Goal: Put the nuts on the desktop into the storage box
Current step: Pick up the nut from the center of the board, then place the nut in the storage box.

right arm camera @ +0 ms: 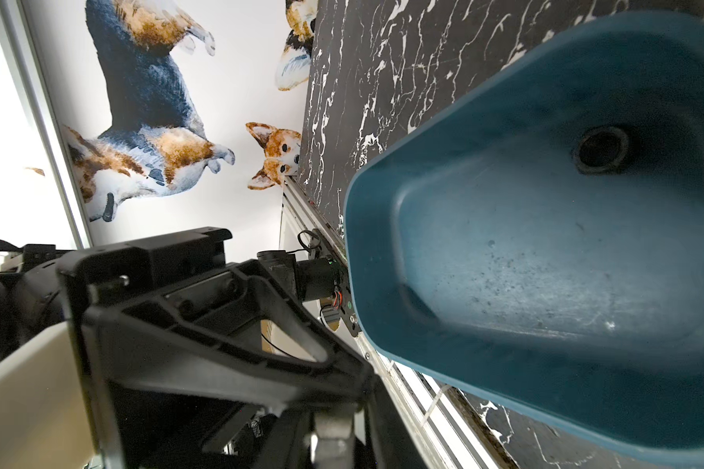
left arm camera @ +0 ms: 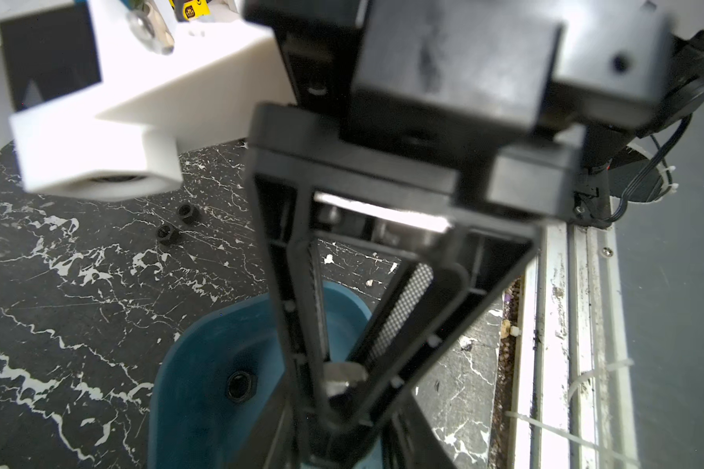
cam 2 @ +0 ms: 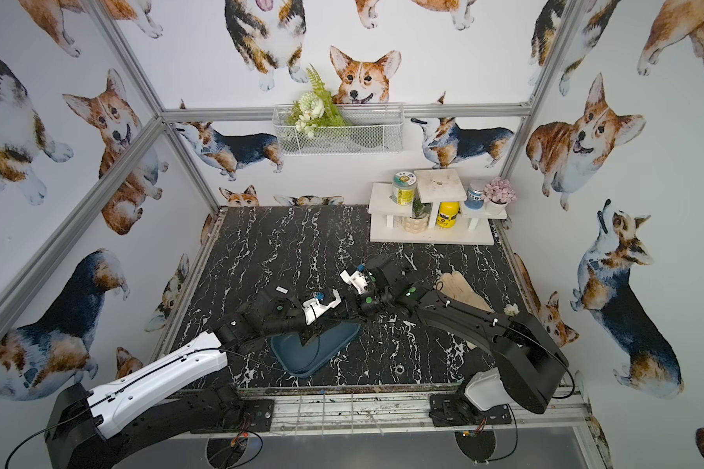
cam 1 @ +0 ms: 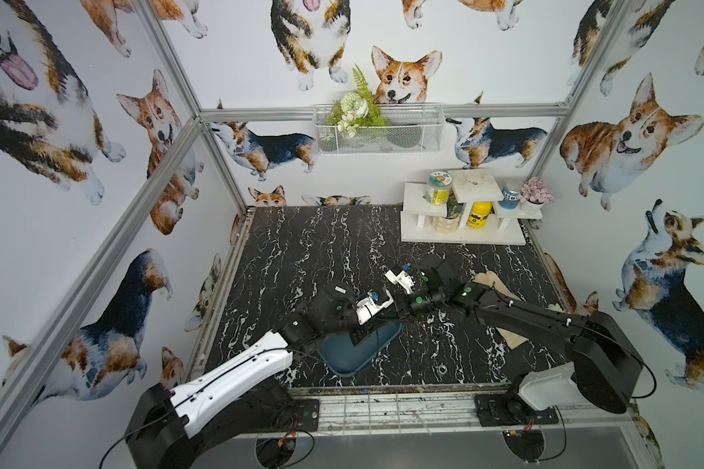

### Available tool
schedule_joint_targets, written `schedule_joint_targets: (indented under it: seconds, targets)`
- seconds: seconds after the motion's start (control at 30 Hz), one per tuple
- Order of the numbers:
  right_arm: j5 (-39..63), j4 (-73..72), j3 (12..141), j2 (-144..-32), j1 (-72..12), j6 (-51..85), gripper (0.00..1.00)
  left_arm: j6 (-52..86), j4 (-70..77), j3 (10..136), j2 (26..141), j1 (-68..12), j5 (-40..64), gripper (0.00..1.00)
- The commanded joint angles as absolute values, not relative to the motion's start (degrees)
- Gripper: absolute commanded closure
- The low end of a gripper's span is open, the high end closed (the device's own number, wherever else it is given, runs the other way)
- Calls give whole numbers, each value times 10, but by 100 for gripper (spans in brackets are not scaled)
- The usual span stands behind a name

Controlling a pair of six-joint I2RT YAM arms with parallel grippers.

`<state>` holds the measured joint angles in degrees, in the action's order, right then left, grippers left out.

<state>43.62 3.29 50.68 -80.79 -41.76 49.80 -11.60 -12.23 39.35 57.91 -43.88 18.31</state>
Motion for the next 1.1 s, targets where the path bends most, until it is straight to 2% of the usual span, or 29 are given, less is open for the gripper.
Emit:
schedule_joint_targets:
  seconds: [0.0, 0.1, 0.27, 0.43, 0.53, 0.63, 0.83, 1.07]
  targets:
    - [435, 23, 507, -804, -414, 485, 61, -98, -107, 403, 582, -438, 165, 92]
    - [430, 17, 500, -795, -407, 485, 49, -92, -114, 409, 587, -438, 150, 92]
    - [428, 11, 483, -776, -389, 488, 38, -75, -126, 411, 605, -438, 128, 93]
    - [404, 7, 454, -731, -362, 486, 19, -37, -137, 411, 633, -438, 73, 93]
    - [359, 33, 448, -702, -357, 463, 8, -3, -141, 432, 654, -438, 32, 92]
    - [282, 95, 459, -685, -358, 418, 1, 36, -144, 442, 683, -438, -5, 92]
    - [150, 178, 481, -659, -371, 373, 0, 98, -152, 464, 742, -438, -27, 92]
    - [88, 195, 479, -628, -381, 364, 0, 125, -158, 479, 799, -438, -16, 93]
